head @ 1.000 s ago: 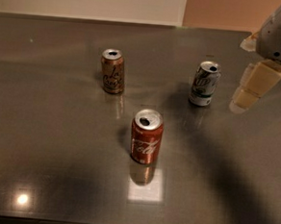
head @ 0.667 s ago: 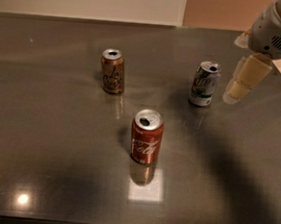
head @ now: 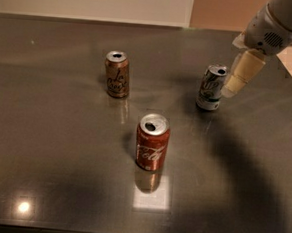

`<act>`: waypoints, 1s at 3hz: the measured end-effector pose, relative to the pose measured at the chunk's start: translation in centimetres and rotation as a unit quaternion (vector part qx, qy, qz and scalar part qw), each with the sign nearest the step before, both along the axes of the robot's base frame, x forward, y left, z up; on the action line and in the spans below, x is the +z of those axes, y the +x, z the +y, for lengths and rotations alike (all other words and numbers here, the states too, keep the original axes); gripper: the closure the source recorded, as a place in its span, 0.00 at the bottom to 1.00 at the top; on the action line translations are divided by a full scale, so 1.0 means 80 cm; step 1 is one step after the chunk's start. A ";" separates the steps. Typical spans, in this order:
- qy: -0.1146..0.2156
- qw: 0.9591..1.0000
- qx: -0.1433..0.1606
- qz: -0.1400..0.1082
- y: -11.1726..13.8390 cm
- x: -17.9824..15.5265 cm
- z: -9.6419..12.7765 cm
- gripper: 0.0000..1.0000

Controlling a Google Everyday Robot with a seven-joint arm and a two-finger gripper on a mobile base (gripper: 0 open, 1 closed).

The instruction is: Move 7up can near coke can

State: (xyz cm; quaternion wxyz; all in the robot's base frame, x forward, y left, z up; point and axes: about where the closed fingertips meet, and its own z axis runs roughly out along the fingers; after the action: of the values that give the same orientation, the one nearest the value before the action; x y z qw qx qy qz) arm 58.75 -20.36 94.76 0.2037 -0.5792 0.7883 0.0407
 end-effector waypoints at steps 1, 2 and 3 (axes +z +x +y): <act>0.003 1.000 0.000 0.011 0.019 -0.015 0.004 0.00; 0.004 1.000 0.002 0.020 0.030 -0.029 0.011 0.00; 0.004 1.000 0.001 0.029 0.033 -0.044 0.012 0.00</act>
Offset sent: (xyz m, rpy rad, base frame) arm 0.0270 0.0109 -0.0324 0.0058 0.0740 0.0111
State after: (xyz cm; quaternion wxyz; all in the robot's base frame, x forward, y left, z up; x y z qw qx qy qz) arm 61.35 -19.41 91.27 0.1832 -0.5775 0.7933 0.0604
